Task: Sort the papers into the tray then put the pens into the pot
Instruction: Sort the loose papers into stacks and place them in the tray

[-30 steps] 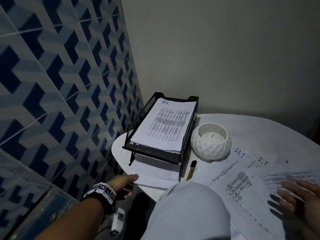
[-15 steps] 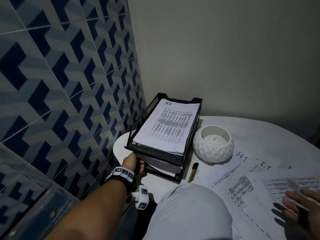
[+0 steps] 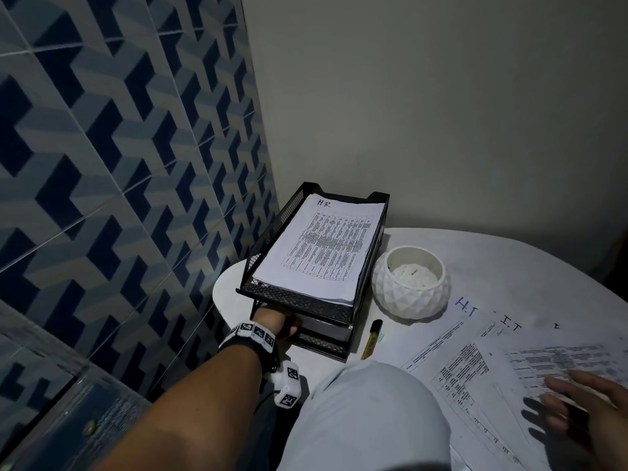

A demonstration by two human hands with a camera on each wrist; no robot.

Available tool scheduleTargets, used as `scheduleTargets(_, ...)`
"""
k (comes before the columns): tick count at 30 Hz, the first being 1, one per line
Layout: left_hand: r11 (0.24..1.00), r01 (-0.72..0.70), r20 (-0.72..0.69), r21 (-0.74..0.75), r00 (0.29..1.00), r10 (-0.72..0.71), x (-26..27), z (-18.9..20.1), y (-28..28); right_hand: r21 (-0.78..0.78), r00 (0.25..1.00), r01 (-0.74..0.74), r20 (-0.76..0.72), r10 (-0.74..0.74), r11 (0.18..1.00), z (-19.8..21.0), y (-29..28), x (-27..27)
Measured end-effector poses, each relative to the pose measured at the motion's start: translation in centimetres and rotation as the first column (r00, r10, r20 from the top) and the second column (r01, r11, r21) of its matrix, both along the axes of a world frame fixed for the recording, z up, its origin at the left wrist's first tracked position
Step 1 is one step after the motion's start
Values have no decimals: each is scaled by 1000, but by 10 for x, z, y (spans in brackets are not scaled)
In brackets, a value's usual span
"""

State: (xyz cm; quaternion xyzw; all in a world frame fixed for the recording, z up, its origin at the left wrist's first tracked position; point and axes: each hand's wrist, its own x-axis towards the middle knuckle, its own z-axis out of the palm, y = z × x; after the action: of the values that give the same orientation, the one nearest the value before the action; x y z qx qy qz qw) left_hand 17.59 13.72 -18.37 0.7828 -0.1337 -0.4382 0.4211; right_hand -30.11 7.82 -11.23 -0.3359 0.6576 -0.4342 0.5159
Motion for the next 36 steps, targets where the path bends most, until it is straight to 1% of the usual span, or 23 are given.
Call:
scheduleTargets(1, 1000, -27, -42, -7, 999, 26, -2, 4, 7, 17, 1000, -6, 8, 6, 1000, 4, -1, 0)
scheduleTargets(2, 995, -97, -94, -18, 991, 95, -3, 6, 13, 32, 1000, 17, -5, -17, 999, 6, -2, 0)
scheduleTargets(3, 992, -117, -145, -38, 983, 110, -4, 9, 16, 31, 1000, 15, -2, -15, 999, 13, 1, 2)
scheduleTargets(4, 996, -77, -126, -45, 990, 71, -6, 17, 25, 38, 1000, 18, 0, -18, 999, 15, 2, 3)
scheduleTargets(6, 996, 89, 19, 7, 996, -89, -2, 29, 46, 38, 1000, -10, -6, 10, 999, 23, 6, 3)
scheduleTargets(8, 956, 277, 163, 101, 943, -290, 6, 47, 69, 39, 1000, -22, 23, 21, 999, 31, 11, 4)
scheduleTargets(10, 865, 460, 233, 202, 835, -499, 13, 76, 88, 54, 998, -27, 56, 24, 998, 31, 12, -1)
scheduleTargets(12, 722, 617, 283, 313, 665, -691, 11, 118, 101, 61, 997, -26, 80, 21, 998, 32, 13, -8)
scheduleTargets(13, 654, 666, 315, 360, 573, -757, 9, 142, 104, 57, 996, -18, 90, 13, 998, 31, 14, -12)
scheduleTargets(14, 602, 696, 341, 392, 498, -797, 2, 167, 104, 56, 995, -5, 99, -1, 998, 29, 13, -16)
scheduleTargets(15, 581, 714, 364, 392, 459, -810, -3, 191, 102, 57, 993, 1, 120, -7, 998, 29, 13, -19)
scheduleTargets(18, 579, 765, 456, 281, 425, -782, -38, 251, 82, 65, 990, 34, 134, -43, 997, 28, 9, -30)
scheduleTargets(21, 556, 823, 591, 112, 395, -703, -95, 284, 40, 87, 984, 94, 141, -106, 992, 21, 1, -42)
scheduleTargets(22, 542, 839, 611, 38, 410, -678, -117, 288, 24, 105, 986, 107, 120, -120, 989, 16, -1, -46)
scheduleTargets(24, 504, 860, 608, -81, 443, -659, -164, 290, -4, 161, 986, 137, 75, -151, 977, 6, -7, -51)
scheduleTargets(25, 486, 865, 592, -125, 458, -663, -183, 283, -15, 173, 986, 159, 31, -167, 972, -3, -11, -55)
scheduleTargets(27, 464, 869, 565, -172, 473, -676, -214, 260, -38, 200, 988, 149, -58, -140, 968, -24, -17, -61)
scheduleTargets(28, 459, 872, 555, -168, 469, -687, -225, 244, -48, 234, 986, 138, -128, -110, 963, -42, -24, -68)
scheduleTargets(29, 452, 877, 541, -160, 461, -703, -234, 227, -56, 238, 984, 156, -118, -131, 959, -49, -25, -72)
scheduleTargets(30, 446, 882, 523, -154, 456, -720, -241, 211, -62, 251, 982, 138, -159, -100, 958, -59, -27, -76)
scheduleTargets(32, 461, 877, 477, -134, 465, -746, -248, 180, -71, 267, 962, 126, -269, -52, 955, -82, -35, -87)
scheduleTargets(34, 476, 875, 451, -91, 462, -764, -249, 157, -76, 309, 930, 142, -368, -19, 941, -72, -34, -81)
scheduleTargets(36, 480, 875, 443, -54, 452, -774, -247, 144, -82, 350, 848, 169, -529, 45, 921, -64, -33, -74)
